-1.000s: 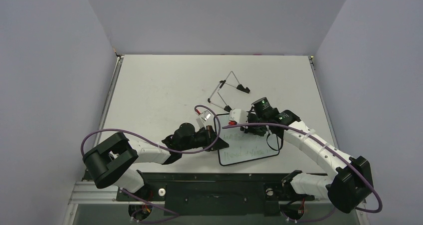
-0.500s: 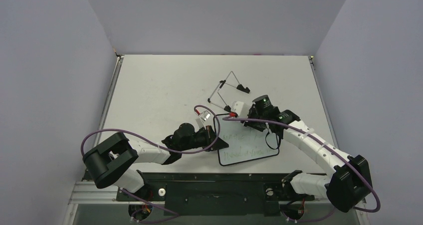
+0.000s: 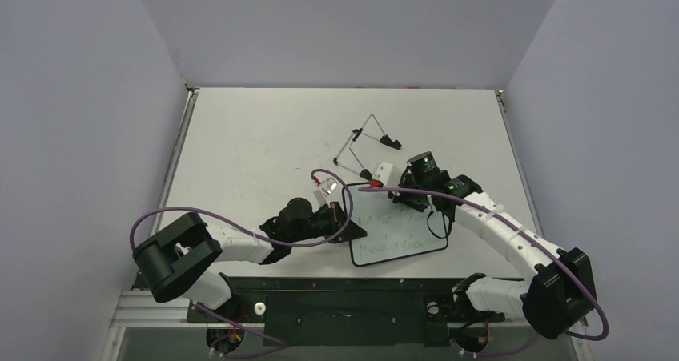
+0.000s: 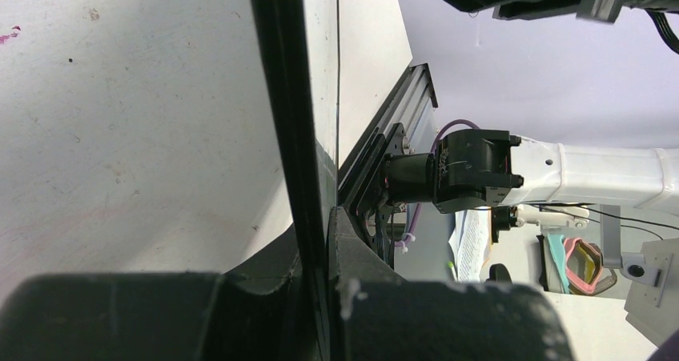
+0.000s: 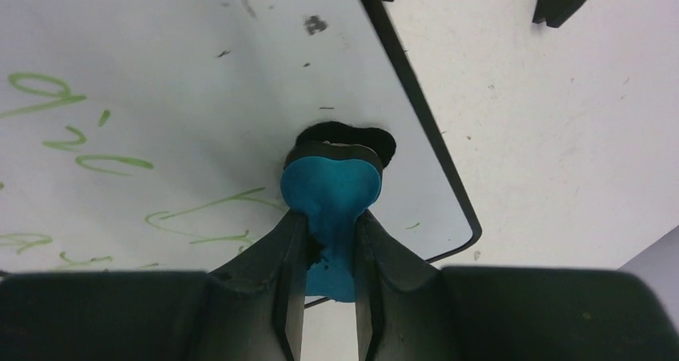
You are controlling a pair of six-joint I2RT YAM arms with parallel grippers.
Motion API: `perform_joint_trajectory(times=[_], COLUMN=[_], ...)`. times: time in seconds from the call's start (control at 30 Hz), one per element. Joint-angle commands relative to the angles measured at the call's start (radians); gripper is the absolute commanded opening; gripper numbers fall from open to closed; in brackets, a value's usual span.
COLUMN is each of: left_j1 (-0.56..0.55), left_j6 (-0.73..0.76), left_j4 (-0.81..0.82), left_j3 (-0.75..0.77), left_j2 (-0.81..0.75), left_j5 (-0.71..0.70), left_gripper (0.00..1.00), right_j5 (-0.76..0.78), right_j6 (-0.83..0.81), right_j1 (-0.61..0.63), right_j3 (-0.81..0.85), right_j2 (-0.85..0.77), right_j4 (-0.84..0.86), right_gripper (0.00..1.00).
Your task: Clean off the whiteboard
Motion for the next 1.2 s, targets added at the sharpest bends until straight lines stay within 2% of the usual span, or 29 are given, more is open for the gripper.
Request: perform_joint_trajectory(times=[0.0, 0.07, 0.23, 0.33, 0.43, 0.6, 0.67, 0.73, 0.93, 1.17], left_j1=[-0.003, -0.003, -0.003, -0.003, -0.003, -0.003, -0.003, -0.003, -0.003, -0.003], left_j6=[0.06, 0.063, 0.064, 0.064, 0.064, 0.065, 0.066, 0.065, 0.07, 0.076], left_j4=[0.084, 0.077, 0.074, 0.074, 0.073, 0.067, 0.067, 0.067, 0.058, 0.048], left_j3=[0.016, 0.015, 0.019, 0.021, 0.022, 0.023, 0.021, 0.018, 0.015, 0.012], left_j2=[-0.024, -0.031, -0.031, -0.027, -0.026, -0.032, -0.033, -0.035, -0.043, -0.051], left_j5=[0.038, 0.034, 0.036, 0.036, 0.039, 0.035, 0.034, 0.033, 0.029, 0.022], left_gripper=[0.0, 0.0, 0.0, 0.0, 0.0, 0.0, 0.0, 0.0, 0.0, 0.0], right_j5=[-0.112, -0.105, 0.137, 0.206, 0.179, -0.143, -0.192, -0.18, -0.001, -0.101], right_j6=[-0.124, -0.132, 0.035, 0.1, 0.096, -0.121, -0.172, -0.172, 0.046, 0.041], right_j1=[0.017, 0.022, 0.011, 0.009, 0.013, 0.033, 0.036, 0.028, -0.057, -0.081], right_j3=[0.014, 0.01, -0.002, -0.001, -0.008, 0.015, 0.018, 0.022, 0.023, 0.008], right_j2=[-0.016, -0.019, 0.0, 0.001, -0.003, -0.025, -0.031, -0.028, -0.013, -0.074], right_j4=[-0.11, -0.102, 0.062, 0.14, 0.127, -0.093, -0.153, -0.159, 0.024, 0.019], right_gripper=[0.0, 0.0, 0.0, 0.0, 0.0, 0.0, 0.0, 0.0, 0.0, 0.0])
